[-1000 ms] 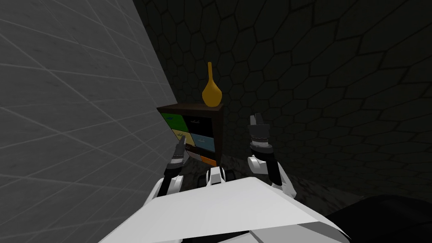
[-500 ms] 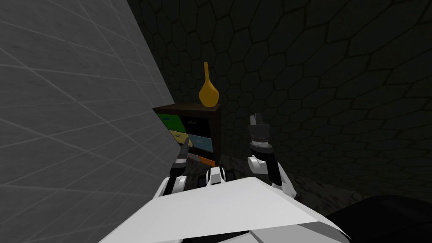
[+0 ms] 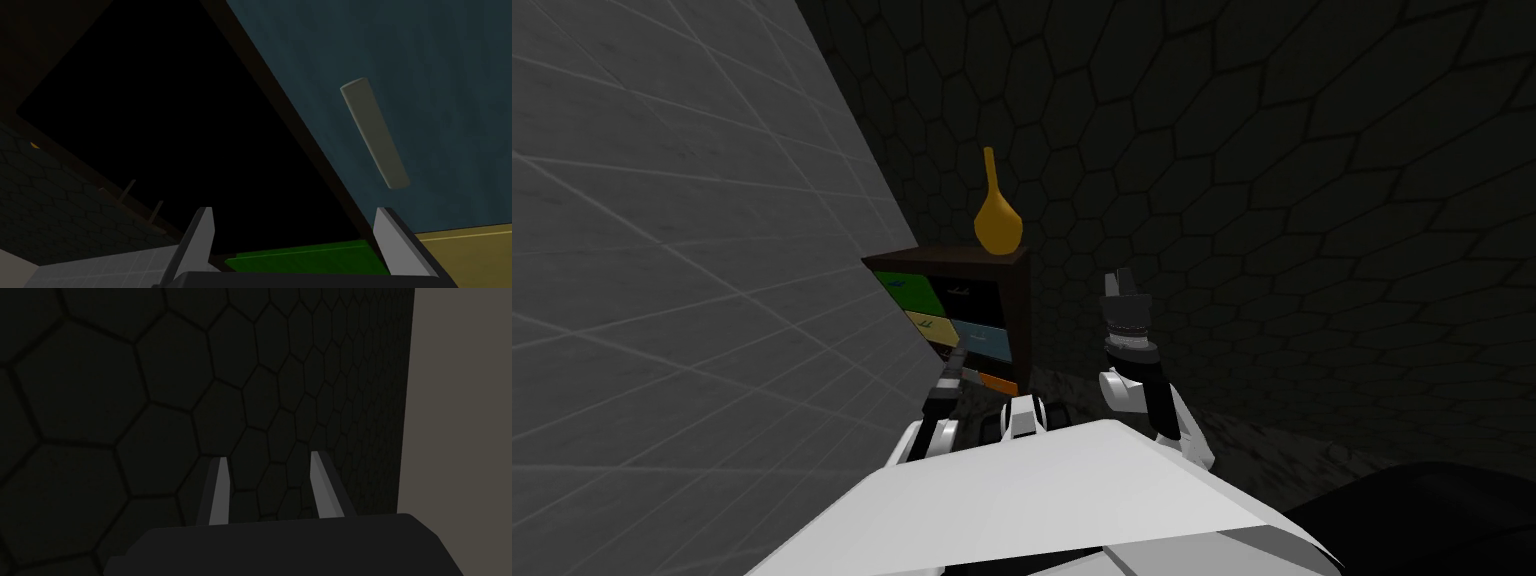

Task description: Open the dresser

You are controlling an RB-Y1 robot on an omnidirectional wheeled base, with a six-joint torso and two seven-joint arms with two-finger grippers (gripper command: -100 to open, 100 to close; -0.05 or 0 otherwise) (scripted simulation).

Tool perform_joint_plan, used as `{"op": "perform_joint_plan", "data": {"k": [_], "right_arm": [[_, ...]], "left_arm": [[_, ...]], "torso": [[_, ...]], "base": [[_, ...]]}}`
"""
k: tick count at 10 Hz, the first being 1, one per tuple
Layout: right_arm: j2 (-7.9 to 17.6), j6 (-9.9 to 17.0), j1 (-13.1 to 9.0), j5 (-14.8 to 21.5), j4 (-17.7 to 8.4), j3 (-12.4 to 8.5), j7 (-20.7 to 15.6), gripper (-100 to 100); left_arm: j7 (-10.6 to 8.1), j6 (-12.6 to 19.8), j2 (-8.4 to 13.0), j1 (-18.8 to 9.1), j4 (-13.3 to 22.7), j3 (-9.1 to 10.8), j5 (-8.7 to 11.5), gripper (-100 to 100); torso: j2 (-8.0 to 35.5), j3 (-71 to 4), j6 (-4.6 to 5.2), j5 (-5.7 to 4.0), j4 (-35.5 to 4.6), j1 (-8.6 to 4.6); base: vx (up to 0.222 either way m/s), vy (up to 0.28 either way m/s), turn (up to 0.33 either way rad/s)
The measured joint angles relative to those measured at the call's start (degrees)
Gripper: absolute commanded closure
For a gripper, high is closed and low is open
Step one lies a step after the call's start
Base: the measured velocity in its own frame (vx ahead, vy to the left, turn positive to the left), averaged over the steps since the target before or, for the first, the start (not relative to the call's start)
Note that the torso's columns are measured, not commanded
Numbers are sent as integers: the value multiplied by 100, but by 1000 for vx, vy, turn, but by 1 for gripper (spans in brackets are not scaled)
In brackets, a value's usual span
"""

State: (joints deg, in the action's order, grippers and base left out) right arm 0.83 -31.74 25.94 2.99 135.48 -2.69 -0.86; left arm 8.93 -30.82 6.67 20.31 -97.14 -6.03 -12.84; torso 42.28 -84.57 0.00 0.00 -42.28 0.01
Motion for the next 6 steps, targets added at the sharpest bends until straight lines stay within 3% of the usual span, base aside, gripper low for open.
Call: {"op": "perform_joint_plan", "data": {"k": [6], "right_arm": [[0,0,0,0,0,0,0,0]], "left_arm": [[105,97,85,-196,747,-132,-154,-100]], "torso": [[0,0,0,1,0,2]], "base": [[2,-35,-43]]}}
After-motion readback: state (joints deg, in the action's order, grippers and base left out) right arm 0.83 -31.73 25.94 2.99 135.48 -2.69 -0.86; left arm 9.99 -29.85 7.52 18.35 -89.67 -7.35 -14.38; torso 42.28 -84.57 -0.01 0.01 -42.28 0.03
